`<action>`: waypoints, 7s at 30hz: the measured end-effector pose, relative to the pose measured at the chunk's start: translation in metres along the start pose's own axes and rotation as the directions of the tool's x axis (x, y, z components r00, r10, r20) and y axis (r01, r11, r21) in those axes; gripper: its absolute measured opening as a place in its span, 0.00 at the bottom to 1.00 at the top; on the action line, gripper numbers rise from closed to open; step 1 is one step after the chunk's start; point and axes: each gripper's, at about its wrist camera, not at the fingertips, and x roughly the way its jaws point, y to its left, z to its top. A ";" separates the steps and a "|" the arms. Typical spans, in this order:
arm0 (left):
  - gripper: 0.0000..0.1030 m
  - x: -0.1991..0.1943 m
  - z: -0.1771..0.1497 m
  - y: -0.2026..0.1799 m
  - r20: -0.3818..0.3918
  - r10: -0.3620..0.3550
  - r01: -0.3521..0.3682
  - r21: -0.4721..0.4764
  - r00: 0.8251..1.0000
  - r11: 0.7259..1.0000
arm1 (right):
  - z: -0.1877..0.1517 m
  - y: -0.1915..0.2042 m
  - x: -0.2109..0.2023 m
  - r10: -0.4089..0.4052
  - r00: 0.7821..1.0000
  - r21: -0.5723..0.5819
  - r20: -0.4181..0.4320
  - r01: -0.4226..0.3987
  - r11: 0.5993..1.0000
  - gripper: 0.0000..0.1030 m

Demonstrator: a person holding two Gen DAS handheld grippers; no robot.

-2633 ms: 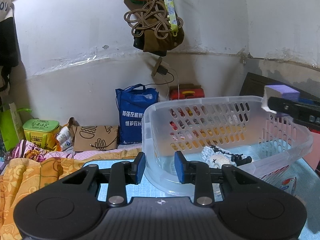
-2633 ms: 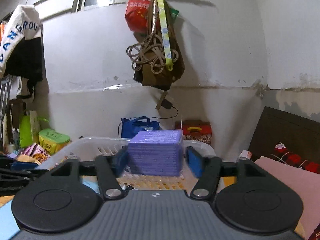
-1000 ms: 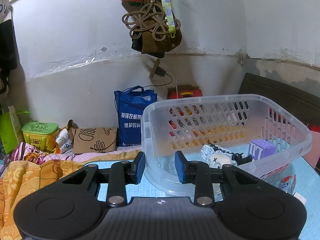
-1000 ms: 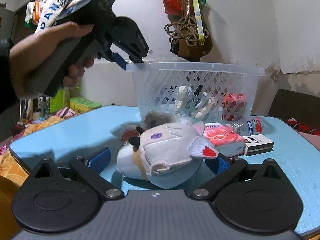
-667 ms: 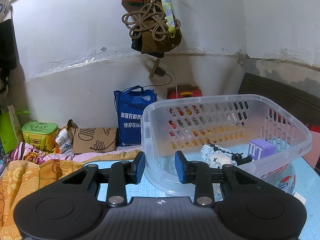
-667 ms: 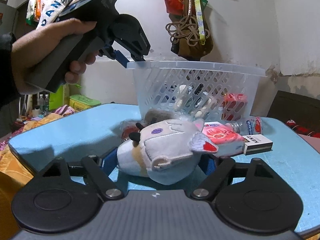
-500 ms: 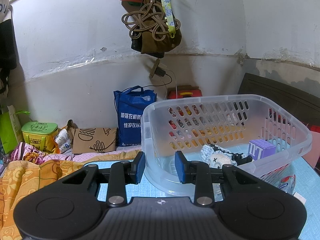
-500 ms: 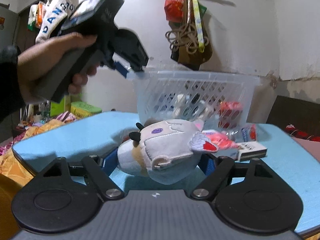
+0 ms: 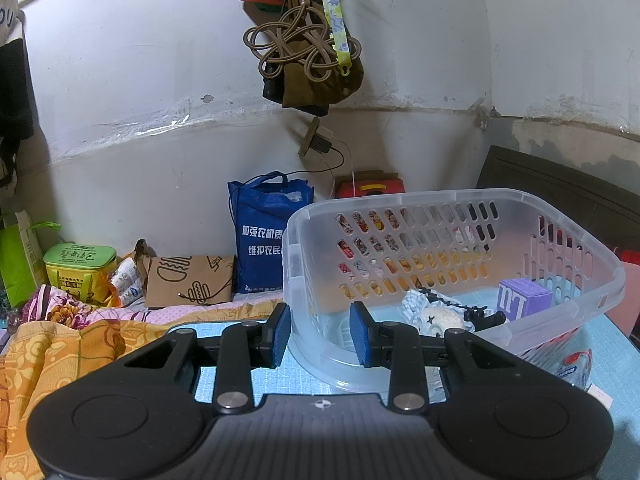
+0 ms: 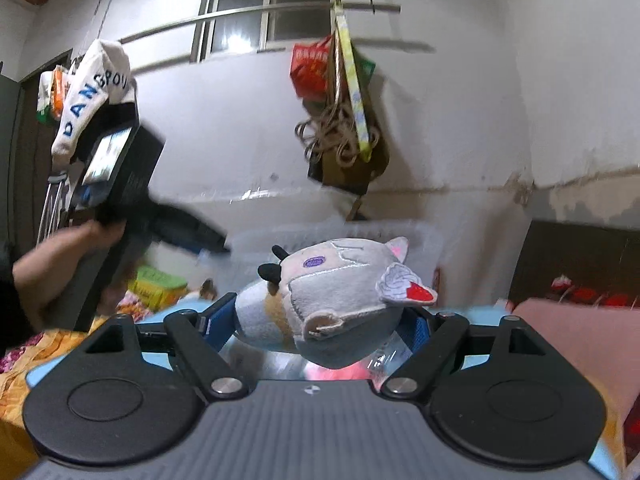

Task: Organize objects
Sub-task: 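Lift the plush cat over the basket and release it with the right tool, then grasp the white KENT cigarette pack with the right tool, then lift the KENT pack over the basket and open the right tool, then grasp the pink tissue pack with the right tool, then carry the tissue pack over the basket and open the right tool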

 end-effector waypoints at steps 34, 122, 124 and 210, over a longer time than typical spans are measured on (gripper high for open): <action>0.35 0.001 -0.002 0.001 -0.003 -0.006 0.006 -0.008 1.000 1.000 | 0.051 -0.028 0.153 -0.101 0.989 -0.048 -0.105 0.096 0.994 1.00; 0.39 0.001 -0.003 0.007 0.005 -0.033 0.033 -0.008 0.999 0.999 | 0.069 -0.028 0.179 -0.126 0.959 -0.103 -0.252 0.103 0.989 0.71; 0.39 0.001 -0.003 0.008 0.004 -0.036 0.037 -0.008 0.999 0.999 | 0.067 -0.029 0.157 -0.149 0.975 -0.103 -0.165 0.133 0.986 0.93; 0.39 0.001 -0.006 0.004 0.023 -0.030 0.029 0.038 0.999 0.999 | 0.059 -0.028 0.063 0.039 0.999 0.037 -0.024 -0.038 0.999 0.55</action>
